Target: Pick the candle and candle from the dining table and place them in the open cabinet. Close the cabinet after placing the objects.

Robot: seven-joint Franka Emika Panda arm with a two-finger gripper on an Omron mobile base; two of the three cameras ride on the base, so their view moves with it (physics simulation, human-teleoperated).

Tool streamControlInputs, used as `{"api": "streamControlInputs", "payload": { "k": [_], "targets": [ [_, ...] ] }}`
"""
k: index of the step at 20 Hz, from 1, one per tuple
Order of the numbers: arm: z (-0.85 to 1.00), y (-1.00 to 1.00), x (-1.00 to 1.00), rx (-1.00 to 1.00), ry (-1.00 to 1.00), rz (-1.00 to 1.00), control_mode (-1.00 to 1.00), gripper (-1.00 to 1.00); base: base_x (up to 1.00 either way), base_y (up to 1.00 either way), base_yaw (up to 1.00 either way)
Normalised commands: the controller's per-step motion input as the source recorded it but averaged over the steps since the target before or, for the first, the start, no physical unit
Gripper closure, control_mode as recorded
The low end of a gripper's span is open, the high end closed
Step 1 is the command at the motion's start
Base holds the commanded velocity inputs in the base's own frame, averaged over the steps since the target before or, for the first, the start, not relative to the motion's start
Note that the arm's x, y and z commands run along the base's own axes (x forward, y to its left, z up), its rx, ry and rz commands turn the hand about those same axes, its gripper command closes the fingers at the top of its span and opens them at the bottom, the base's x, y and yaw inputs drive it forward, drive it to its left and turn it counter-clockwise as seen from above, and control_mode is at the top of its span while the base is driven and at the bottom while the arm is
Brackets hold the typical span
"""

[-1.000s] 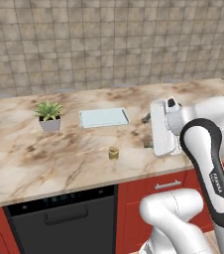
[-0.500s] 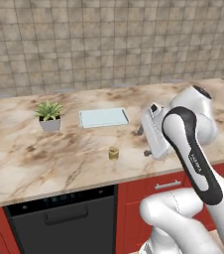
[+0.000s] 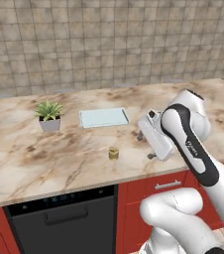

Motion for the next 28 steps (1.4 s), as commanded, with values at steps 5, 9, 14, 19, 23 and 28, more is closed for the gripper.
{"api": "streamControlInputs", "payload": {
  "k": [5,9,14,19,23,28],
  "targets": [
    [-0.22,0.00,0.40,-0.01,0.00,0.03,-1.00,-1.00,0.00,0.00,0.00],
    [-0.20,0.07,0.46,-0.06,0.02,0.00,-1.00,-1.00,0.00,0.00,0.00],
    [-0.26,0.00,0.36,-0.05,0.04,0.00,-1.00,-1.00,0.00,0.00,0.00],
    [-0.27,0.00,0.24,-0.04,0.00,0.00,-1.00,-1.00,0.00,0.00,0.00],
    [-0.25,0.03,0.17,-0.02,0.00,0.00,-1.00,-1.00,0.00,0.00,0.00],
    [-0.30,0.11,0.09,-0.01,0.00,0.00,-1.00,-1.00,0.00,0.00,0.00]
  ]
}}
